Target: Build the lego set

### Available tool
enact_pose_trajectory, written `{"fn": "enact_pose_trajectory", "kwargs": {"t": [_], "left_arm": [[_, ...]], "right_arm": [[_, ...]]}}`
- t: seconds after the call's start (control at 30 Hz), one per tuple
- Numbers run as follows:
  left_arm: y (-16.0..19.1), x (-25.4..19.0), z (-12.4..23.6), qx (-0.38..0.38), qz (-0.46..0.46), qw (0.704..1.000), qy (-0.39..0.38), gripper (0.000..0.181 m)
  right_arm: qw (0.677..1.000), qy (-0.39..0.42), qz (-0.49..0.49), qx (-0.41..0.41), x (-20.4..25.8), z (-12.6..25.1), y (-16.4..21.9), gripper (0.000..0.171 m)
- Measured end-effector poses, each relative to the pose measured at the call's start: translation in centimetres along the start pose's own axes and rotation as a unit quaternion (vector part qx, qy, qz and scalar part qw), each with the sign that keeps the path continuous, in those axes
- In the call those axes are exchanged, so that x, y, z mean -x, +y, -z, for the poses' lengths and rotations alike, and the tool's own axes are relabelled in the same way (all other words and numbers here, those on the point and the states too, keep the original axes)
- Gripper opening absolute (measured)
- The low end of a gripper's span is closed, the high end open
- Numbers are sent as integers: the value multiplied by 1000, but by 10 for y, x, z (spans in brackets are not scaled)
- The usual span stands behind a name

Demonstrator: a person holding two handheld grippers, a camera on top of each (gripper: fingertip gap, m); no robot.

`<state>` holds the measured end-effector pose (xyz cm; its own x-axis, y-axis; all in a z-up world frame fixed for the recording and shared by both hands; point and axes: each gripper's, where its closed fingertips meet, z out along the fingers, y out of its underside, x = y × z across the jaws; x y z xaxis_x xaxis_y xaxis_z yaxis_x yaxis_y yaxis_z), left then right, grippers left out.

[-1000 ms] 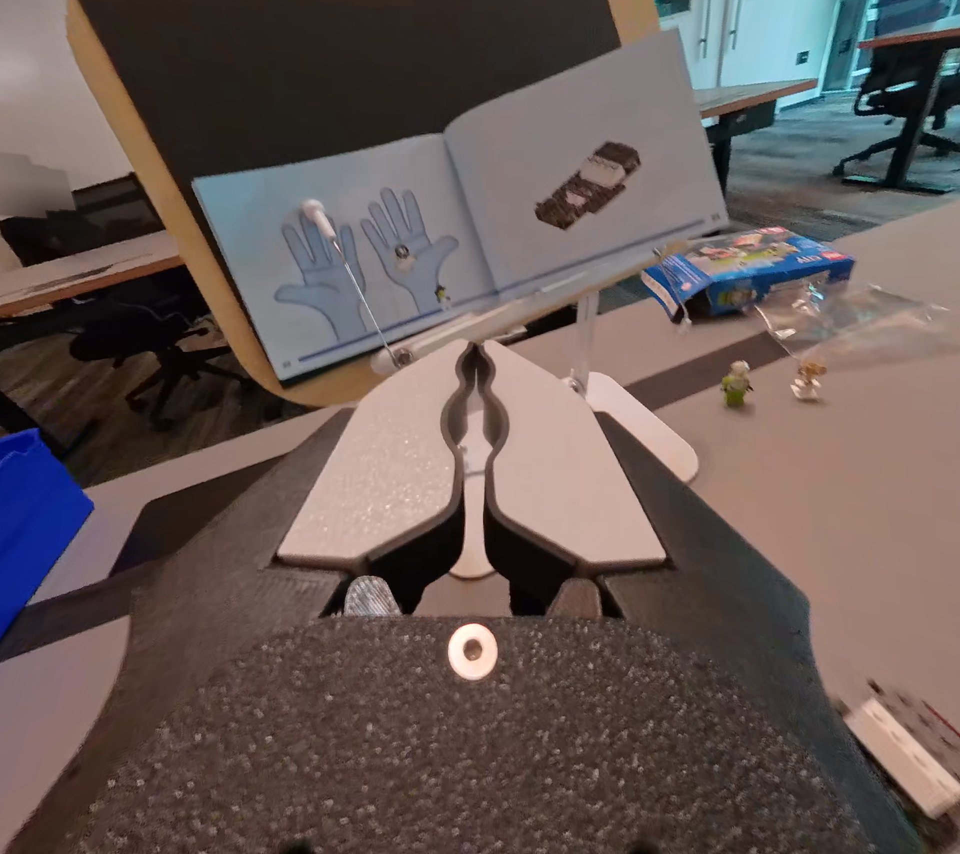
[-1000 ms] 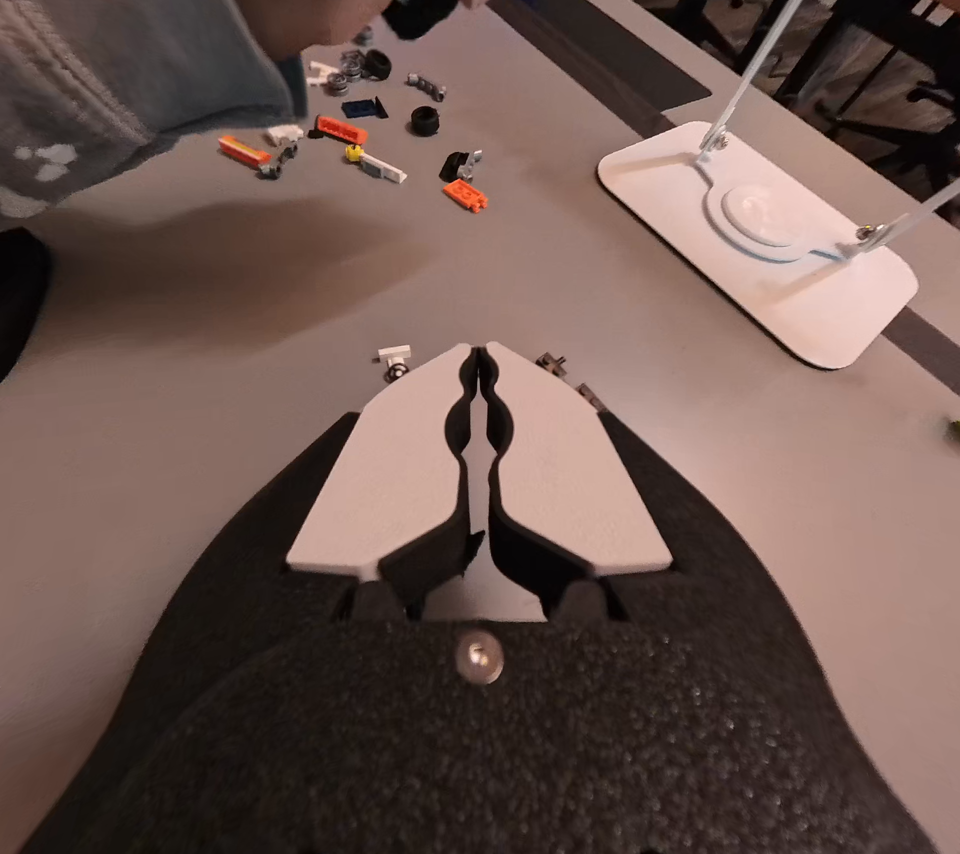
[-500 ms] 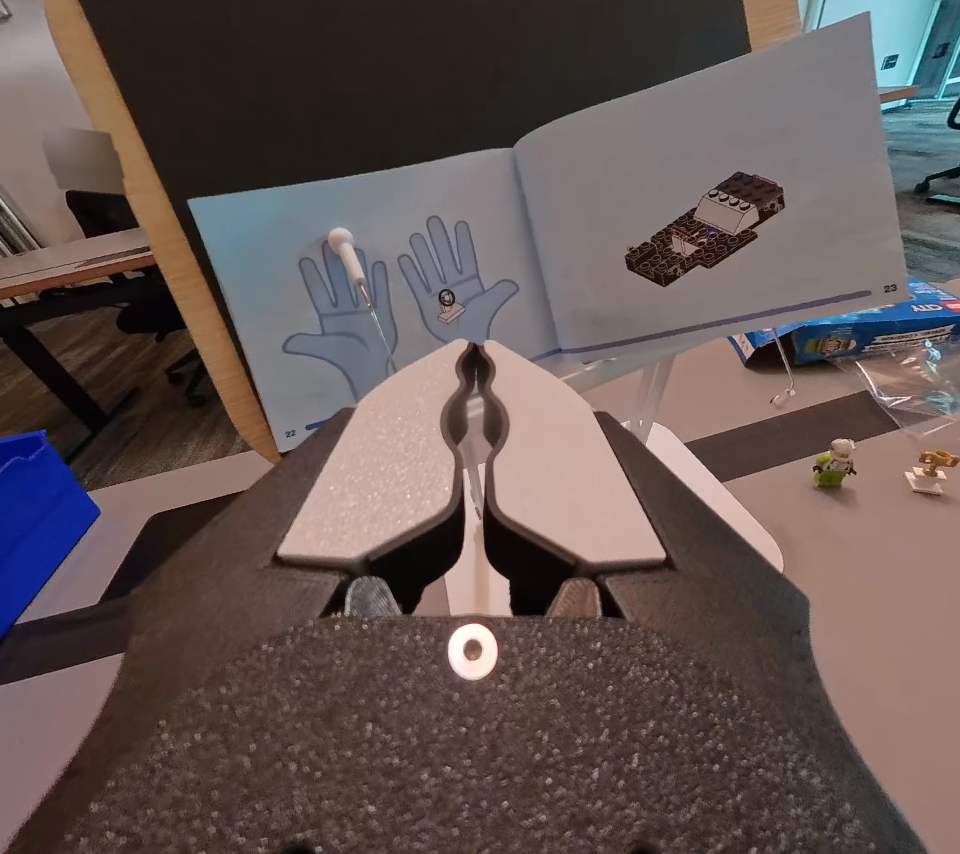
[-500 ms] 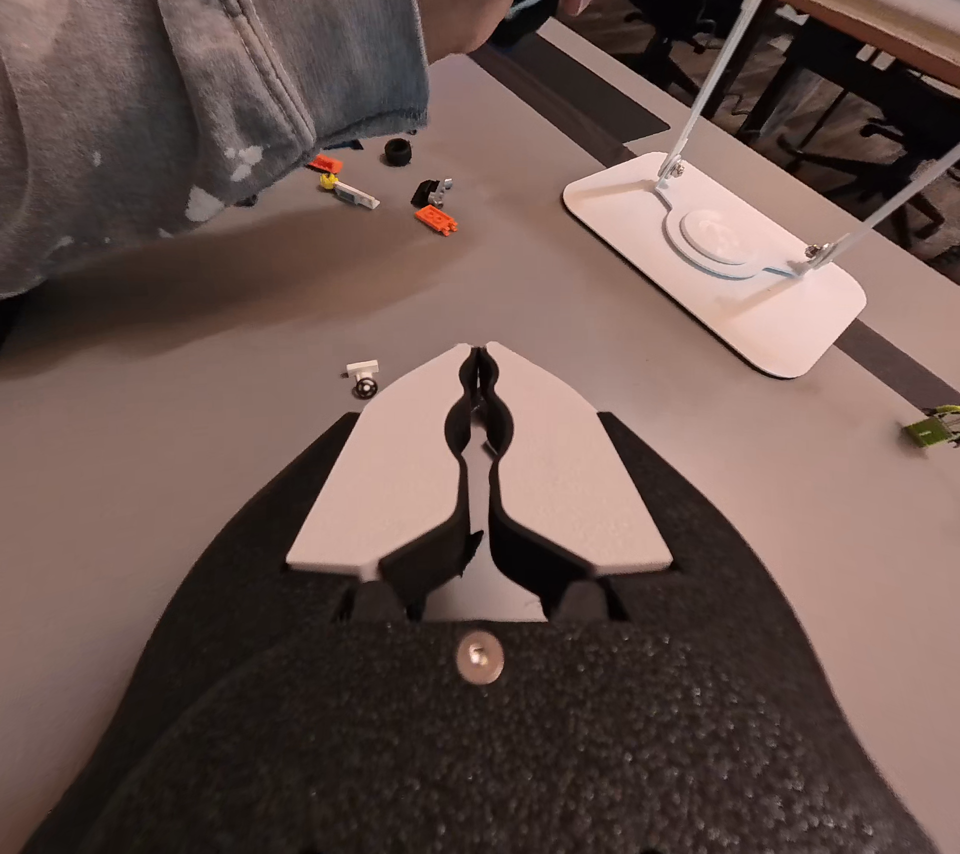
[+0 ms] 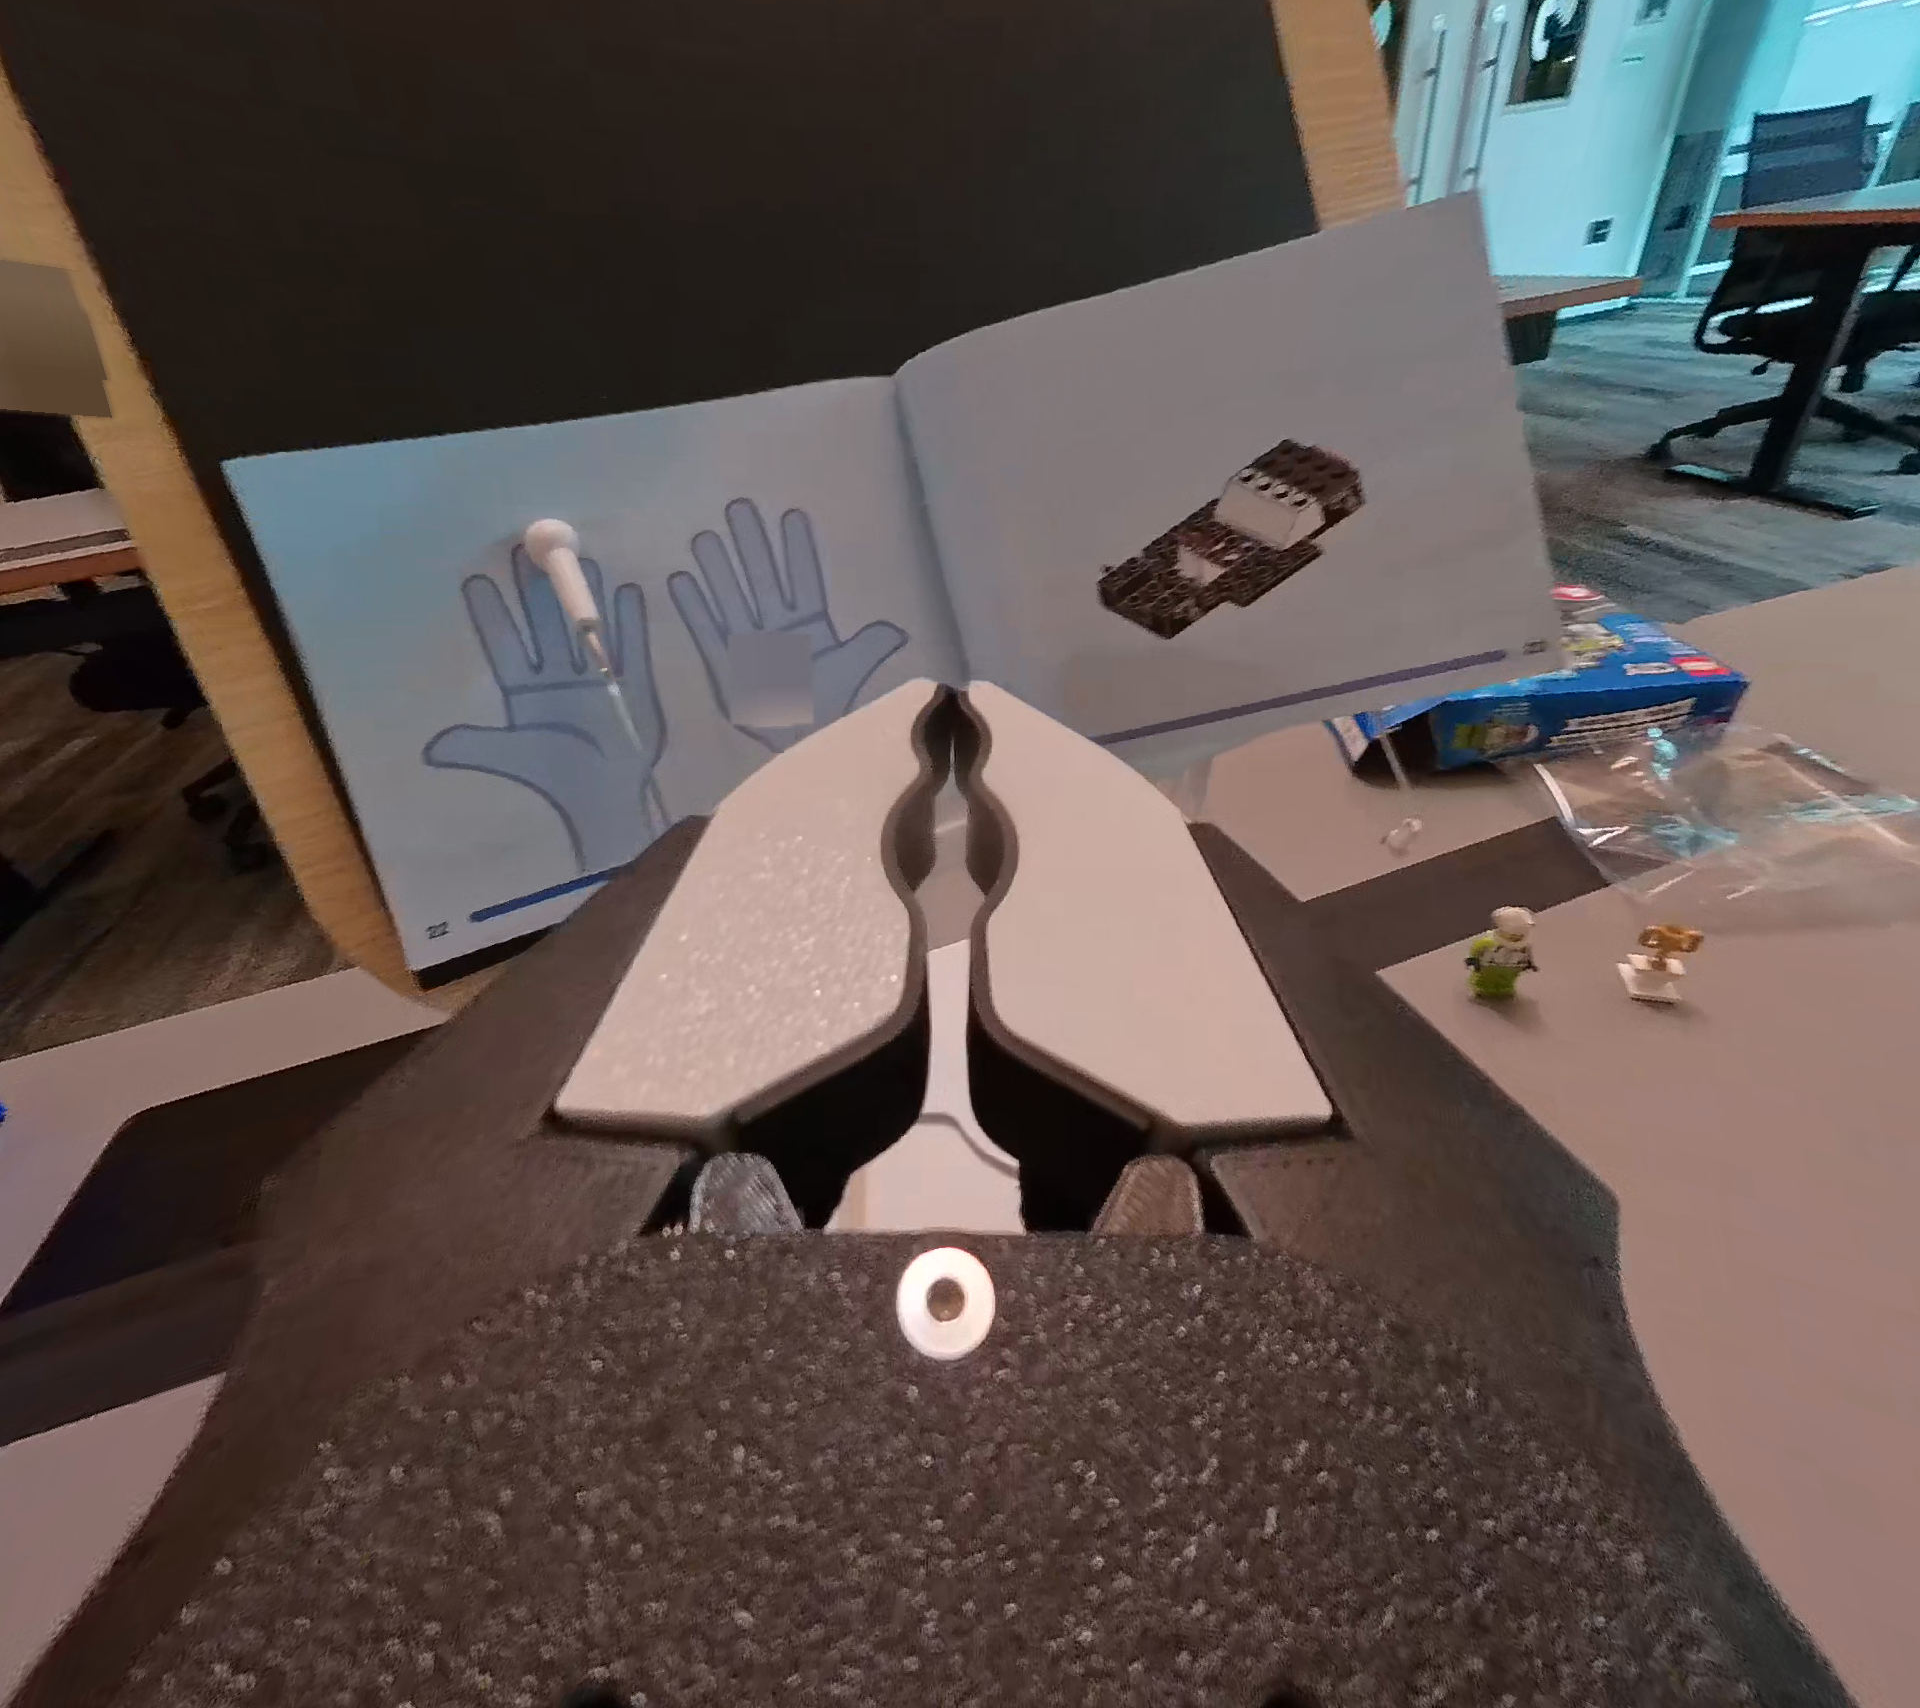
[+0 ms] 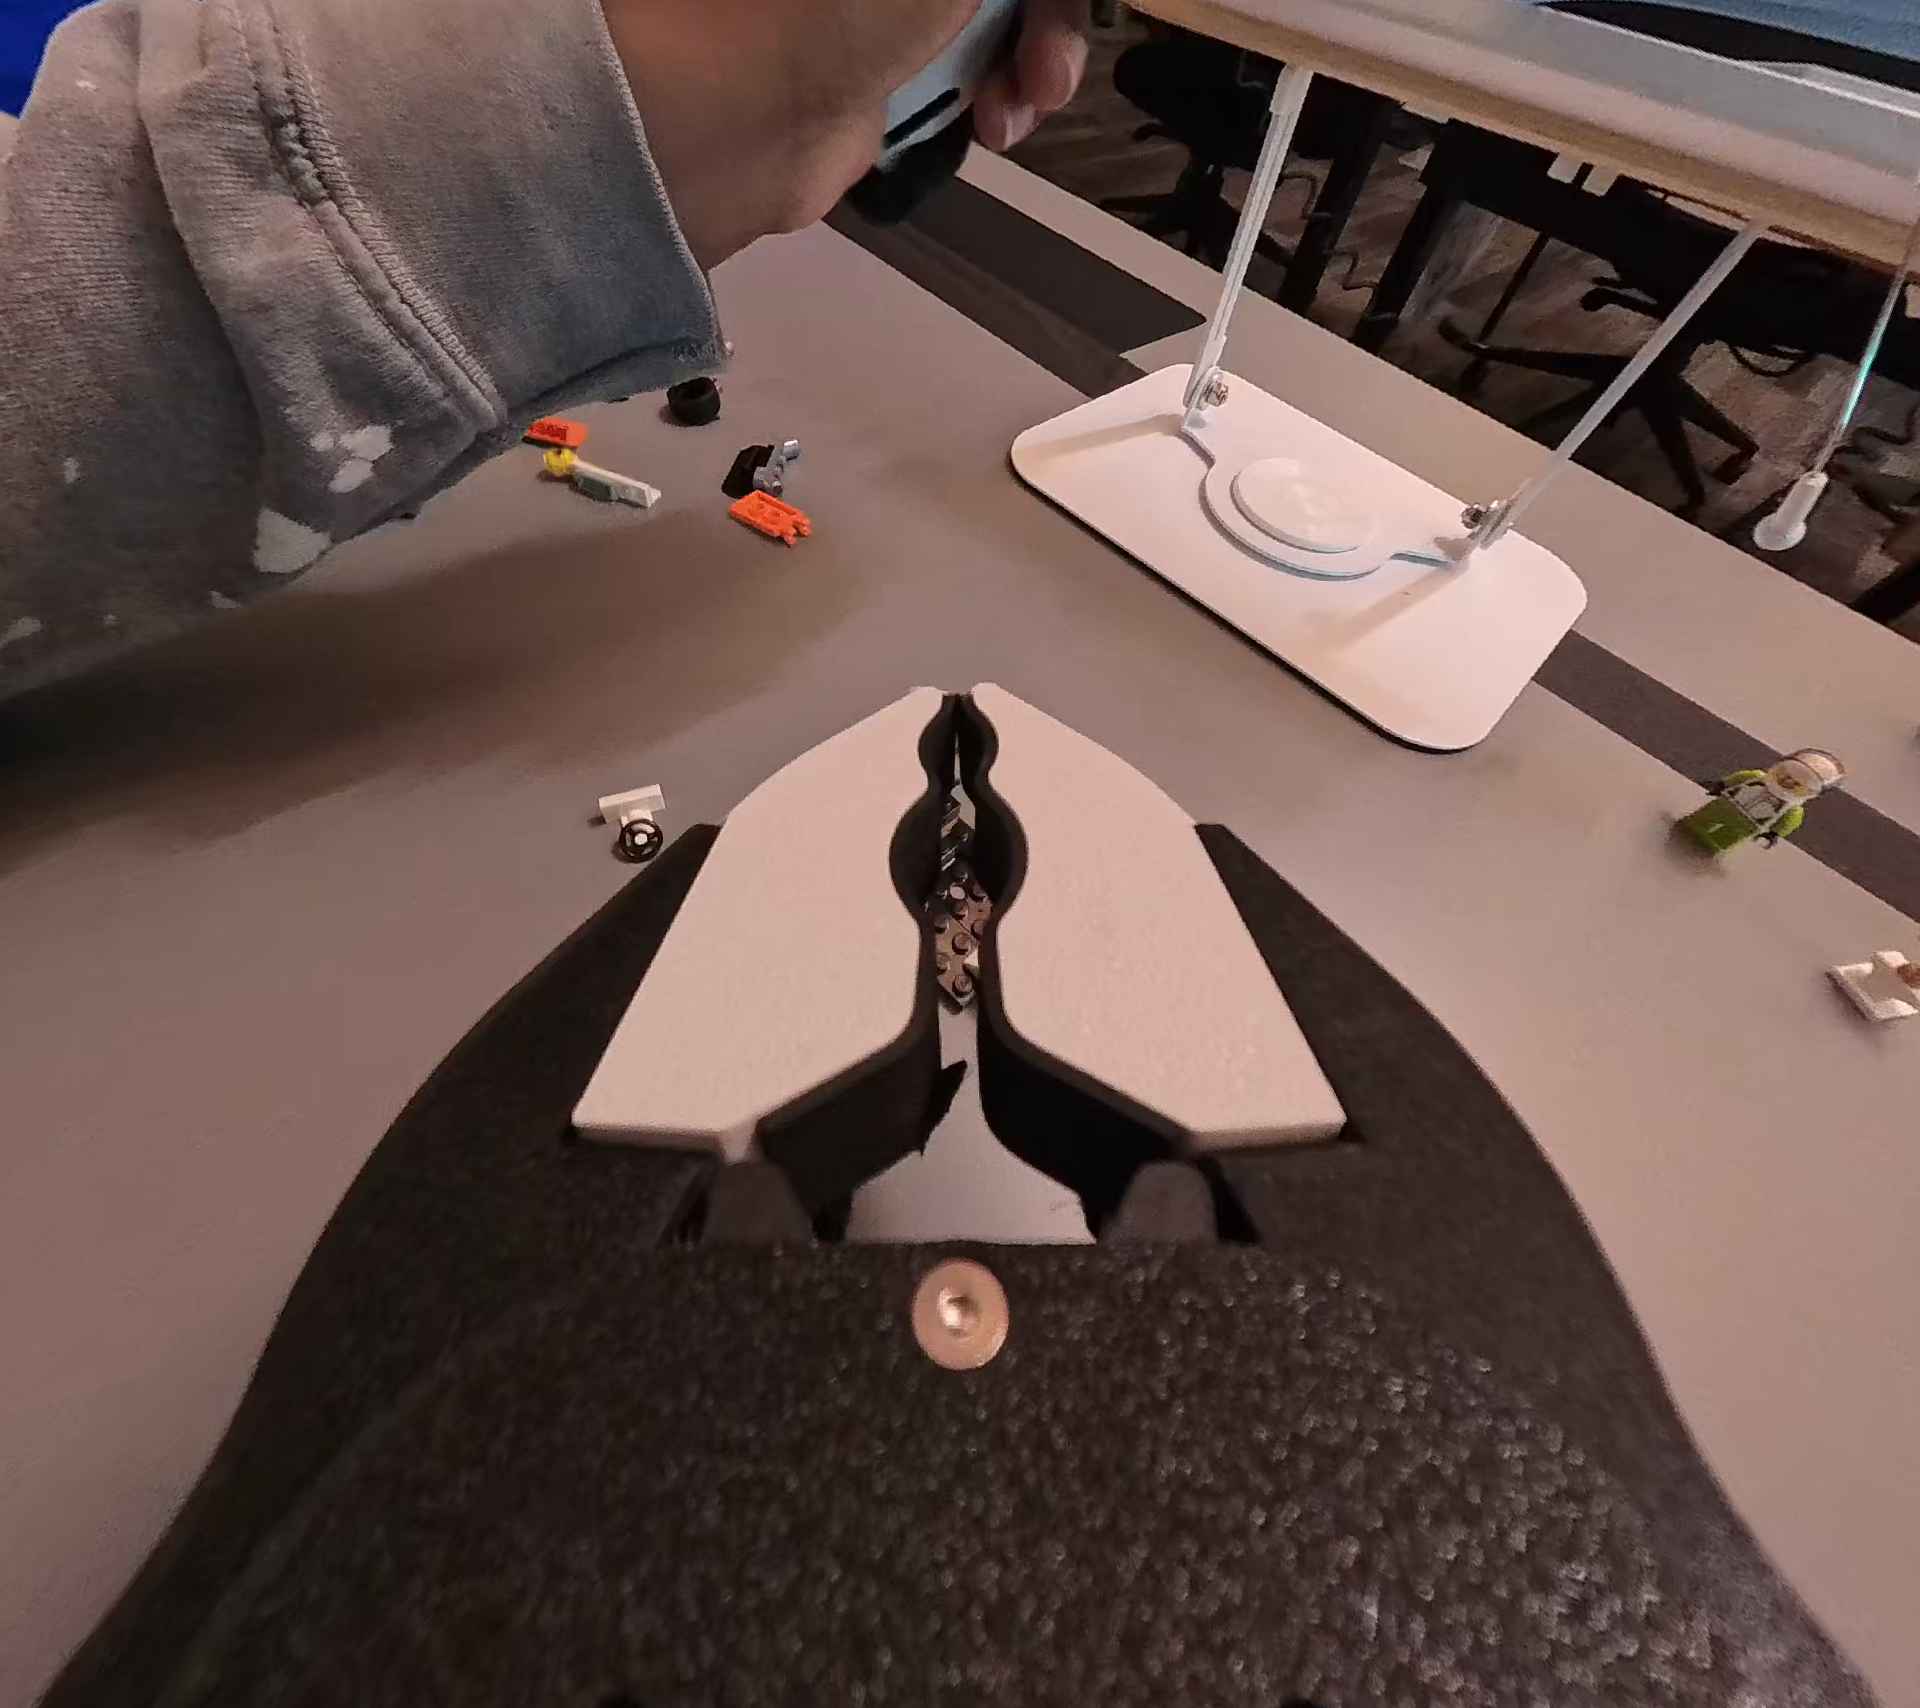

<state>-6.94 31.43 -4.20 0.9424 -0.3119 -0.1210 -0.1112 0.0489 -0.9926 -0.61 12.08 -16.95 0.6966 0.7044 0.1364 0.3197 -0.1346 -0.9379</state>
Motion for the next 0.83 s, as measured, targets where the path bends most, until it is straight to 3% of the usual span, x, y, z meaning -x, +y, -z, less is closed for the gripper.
{"fn": "enact_pose_trajectory", "kwargs": {"t": [0.4,0.83], "left_arm": [[-10,-49,-17,-6,-5,998,58,0],[-3,-54,-37,-4,12,998,63,0]], "right_arm": [[1000,3,11,2,-1,-2,3,0],[1000,10,-5,13,-14,-5,12,0]]}}
